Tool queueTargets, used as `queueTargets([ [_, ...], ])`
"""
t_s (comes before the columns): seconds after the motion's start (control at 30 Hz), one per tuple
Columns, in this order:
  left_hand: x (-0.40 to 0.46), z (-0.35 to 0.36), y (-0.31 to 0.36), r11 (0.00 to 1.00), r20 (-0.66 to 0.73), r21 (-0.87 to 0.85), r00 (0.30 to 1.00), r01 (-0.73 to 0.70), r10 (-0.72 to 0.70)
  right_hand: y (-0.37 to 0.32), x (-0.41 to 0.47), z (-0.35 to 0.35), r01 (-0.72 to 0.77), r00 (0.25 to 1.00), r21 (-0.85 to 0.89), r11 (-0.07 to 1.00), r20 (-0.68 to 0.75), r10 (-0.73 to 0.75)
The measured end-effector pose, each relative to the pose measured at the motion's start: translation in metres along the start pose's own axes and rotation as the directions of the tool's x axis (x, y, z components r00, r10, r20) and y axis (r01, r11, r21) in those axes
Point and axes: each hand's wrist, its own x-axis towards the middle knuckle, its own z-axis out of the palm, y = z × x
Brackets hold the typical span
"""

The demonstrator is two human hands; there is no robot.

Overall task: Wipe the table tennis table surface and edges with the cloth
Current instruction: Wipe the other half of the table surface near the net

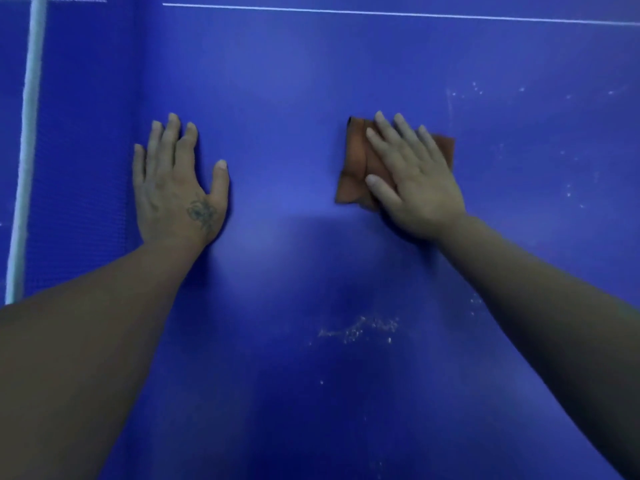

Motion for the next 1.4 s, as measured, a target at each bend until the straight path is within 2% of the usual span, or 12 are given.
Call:
queueTargets([
  [0.23, -0.006, -0.005, 0.002, 0.998, 0.012, -0.051, 1.0, -0.024, 0.025, -0.103, -0.155, 0.005, 0.043, 0.999, 0.088, 0.995, 0.02, -0.044],
  [0.33, -0.02, -0.013, 0.0, 0.991, 0.01, -0.127, 0.999, -0.05, 0.052, -0.125, -0.188, 0.004, 0.043, 0.998, 0.147, 0.988, 0.043, -0.05],
  [0.43, -0.062, -0.034, -0.004, 0.982, -0.027, -0.175, 0.997, -0.073, 0.069, -0.118, -0.179, 0.001, 0.02, 0.999, 0.218, 0.976, 0.036, -0.028],
  [0.5, -0.104, -0.042, -0.011, 0.981, -0.027, -0.188, 0.999, -0.05, 0.046, -0.111, -0.152, -0.002, -0.112, 0.994, 0.261, 0.959, 0.027, 0.109],
  [0.6, -0.149, -0.042, -0.025, 0.987, 0.006, -0.162, 1.0, 0.0, 0.001, -0.1, -0.09, -0.006, -0.316, 0.942, 0.315, 0.895, -0.011, 0.336],
  [0.7, -0.157, -0.031, -0.036, 0.996, 0.005, -0.074, 0.999, 0.04, -0.039, -0.095, -0.037, 0.002, -0.388, 0.917, 0.215, 0.896, -0.002, 0.398],
  [0.8, -0.153, -0.028, -0.036, 0.998, -0.016, -0.059, 1.0, 0.019, -0.02, -0.11, -0.011, 0.013, -0.282, 0.959, 0.036, 0.959, 0.024, 0.281],
  [0.93, -0.15, -0.032, -0.037, 0.997, 0.019, -0.078, 1.0, 0.021, -0.02, -0.161, -0.04, 0.021, 0.071, 0.996, -0.025, 0.997, 0.058, -0.07],
  [1.07, -0.149, -0.035, -0.035, 0.996, 0.051, -0.074, 0.998, 0.044, -0.041, -0.206, -0.133, 0.029, 0.327, 0.933, 0.125, 0.937, 0.113, -0.341],
  [1.17, -0.148, -0.035, -0.035, 0.996, 0.046, -0.07, 0.998, 0.047, -0.044, -0.206, -0.163, 0.029, 0.448, 0.867, 0.181, 0.875, 0.151, -0.475],
  [1.27, -0.148, -0.035, -0.034, 0.996, 0.024, -0.071, 0.999, 0.045, -0.043, -0.191, -0.13, 0.026, 0.471, 0.862, 0.146, 0.87, 0.135, -0.489],
  [1.4, -0.148, -0.035, -0.034, 0.996, 0.043, -0.068, 0.997, 0.062, -0.059, -0.155, -0.031, 0.02, 0.266, 0.958, 0.059, 0.962, 0.093, -0.27],
])
